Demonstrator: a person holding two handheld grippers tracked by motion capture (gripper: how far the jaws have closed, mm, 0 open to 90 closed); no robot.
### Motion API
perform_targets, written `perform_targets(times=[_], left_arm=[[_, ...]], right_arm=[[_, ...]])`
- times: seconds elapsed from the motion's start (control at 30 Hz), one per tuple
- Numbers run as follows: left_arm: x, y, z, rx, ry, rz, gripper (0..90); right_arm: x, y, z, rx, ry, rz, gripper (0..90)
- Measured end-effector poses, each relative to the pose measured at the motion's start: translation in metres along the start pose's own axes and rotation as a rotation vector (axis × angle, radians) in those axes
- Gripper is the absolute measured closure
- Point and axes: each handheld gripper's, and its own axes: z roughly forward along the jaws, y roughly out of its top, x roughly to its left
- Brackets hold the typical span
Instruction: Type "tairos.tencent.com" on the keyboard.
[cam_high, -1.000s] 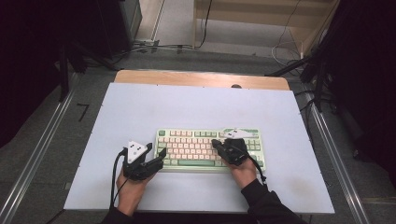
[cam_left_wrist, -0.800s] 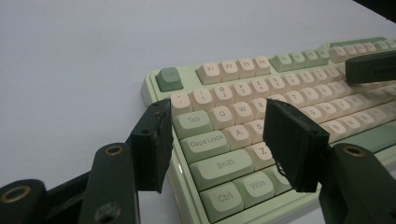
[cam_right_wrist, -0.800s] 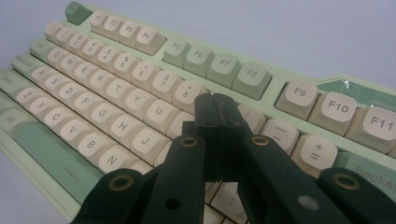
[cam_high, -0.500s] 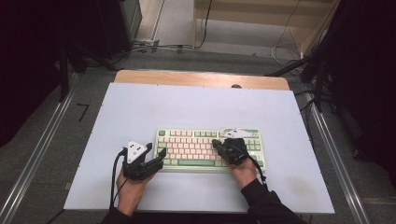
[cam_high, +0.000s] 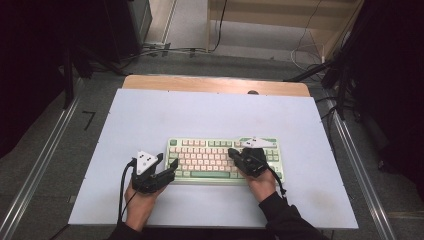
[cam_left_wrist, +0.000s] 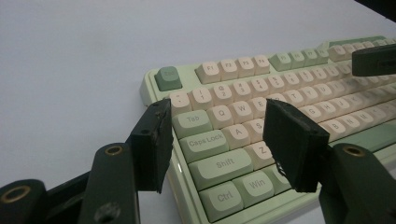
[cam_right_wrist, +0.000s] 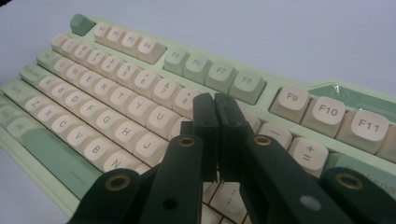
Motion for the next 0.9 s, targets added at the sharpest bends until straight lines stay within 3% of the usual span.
perform_targets(times=[0.1,0.2,0.33,0.6,0.9], left_arm=[[0.000,0.000,0.000,0.001,-0.001,0.001,43.1],[0.000,0.000,0.000,0.002,0.001,0.000,46.1],[0.000,0.001,0.000,0.002,-0.010,-0.001,57.3],[-0.003,0.003,0.005,0.018,-0.067,0.012,89.7],[-0.011,0.007,0.020,0.058,-0.109,0.038,90.0]], right_arm=[[0.000,0.001,-0.003,-0.024,0.000,0.000,82.1],[0.000,0.001,-0.004,-0.033,0.015,0.010,55.7],[0.000,0.002,-0.008,-0.063,0.007,0.011,43.3],[-0.002,0.001,-0.011,-0.069,-0.013,0.012,38.5],[-0.010,-0.005,-0.020,-0.076,-0.040,0.035,37.6]])
